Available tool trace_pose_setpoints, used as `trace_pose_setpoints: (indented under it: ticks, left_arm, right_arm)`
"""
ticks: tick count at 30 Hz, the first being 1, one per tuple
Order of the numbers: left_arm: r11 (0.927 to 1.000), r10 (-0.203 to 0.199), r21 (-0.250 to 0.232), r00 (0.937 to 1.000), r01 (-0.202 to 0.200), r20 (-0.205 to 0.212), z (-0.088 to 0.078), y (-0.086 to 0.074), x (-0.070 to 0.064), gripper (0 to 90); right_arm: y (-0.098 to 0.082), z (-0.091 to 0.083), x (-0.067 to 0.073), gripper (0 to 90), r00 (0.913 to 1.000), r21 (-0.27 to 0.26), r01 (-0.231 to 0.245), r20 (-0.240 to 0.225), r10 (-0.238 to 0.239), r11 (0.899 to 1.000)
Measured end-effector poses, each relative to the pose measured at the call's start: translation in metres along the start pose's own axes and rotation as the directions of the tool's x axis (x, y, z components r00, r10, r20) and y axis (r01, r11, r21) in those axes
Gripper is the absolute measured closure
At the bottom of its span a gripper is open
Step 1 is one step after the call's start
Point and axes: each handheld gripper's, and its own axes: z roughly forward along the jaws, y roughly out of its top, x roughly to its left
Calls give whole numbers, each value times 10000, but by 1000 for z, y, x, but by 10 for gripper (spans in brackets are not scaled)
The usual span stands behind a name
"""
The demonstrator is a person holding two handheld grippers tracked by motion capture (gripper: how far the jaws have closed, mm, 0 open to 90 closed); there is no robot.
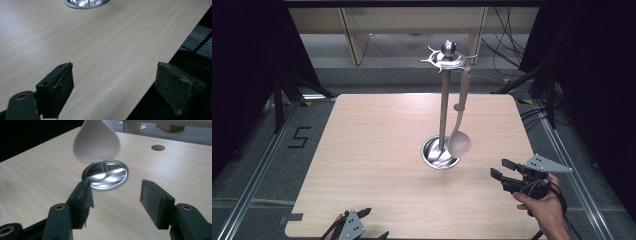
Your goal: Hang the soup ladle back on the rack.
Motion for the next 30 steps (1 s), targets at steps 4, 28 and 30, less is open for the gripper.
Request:
trace_pose_setpoints:
  ticks: [4,28,30]
  left_arm:
    - [9998,-1,-196,10000,-1,-94,1,0,-1,148]
    - [9994,337,115,9994,-336,-93,-2,1,1,148]
    - [9994,325,157,9995,-324,-43,-1,1,1,148]
  right_arm:
    - [-4,-3,-4,428,10000,-17,52,19,-52,10000]
    - [-30,-11,1,404,9997,504,-199,-101,204,9985]
    - [-31,-12,3,401,9992,569,-384,-33,386,9976]
